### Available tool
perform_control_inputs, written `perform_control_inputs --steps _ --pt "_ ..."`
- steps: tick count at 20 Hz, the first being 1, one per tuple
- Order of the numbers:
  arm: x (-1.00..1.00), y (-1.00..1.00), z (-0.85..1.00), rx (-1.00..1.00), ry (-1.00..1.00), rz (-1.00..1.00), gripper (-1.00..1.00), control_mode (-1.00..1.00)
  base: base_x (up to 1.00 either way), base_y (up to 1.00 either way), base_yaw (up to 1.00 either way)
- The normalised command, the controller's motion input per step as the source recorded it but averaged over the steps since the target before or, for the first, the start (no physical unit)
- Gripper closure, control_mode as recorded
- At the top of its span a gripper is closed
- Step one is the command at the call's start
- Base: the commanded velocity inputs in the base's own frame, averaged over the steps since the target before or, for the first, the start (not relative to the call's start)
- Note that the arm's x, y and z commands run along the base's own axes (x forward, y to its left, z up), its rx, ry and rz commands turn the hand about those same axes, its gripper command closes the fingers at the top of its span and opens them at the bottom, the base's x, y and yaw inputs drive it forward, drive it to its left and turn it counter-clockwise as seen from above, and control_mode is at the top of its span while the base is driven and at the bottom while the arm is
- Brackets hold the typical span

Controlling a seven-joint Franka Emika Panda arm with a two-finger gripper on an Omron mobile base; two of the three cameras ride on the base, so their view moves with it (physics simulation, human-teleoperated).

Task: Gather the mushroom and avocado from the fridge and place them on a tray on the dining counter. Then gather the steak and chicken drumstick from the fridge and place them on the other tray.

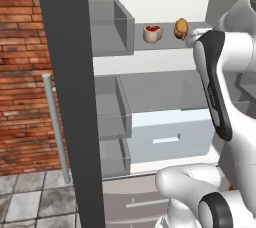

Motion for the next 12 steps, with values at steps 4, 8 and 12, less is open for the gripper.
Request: perform_control_inputs --steps 4,8,12 --pt "0.43 0.00 0.03 -0.02 -0.04 0.00 -1.00 -1.00 0.00 0.00 0.00" --pt "0.41 -0.01 -0.01 -0.04 -0.11 0.00 -1.00 -1.00 0.00 0.00 0.00" --pt "0.44 0.00 0.00 -0.01 -0.05 0.00 -1.00 -1.00 0.00 0.00 0.00"
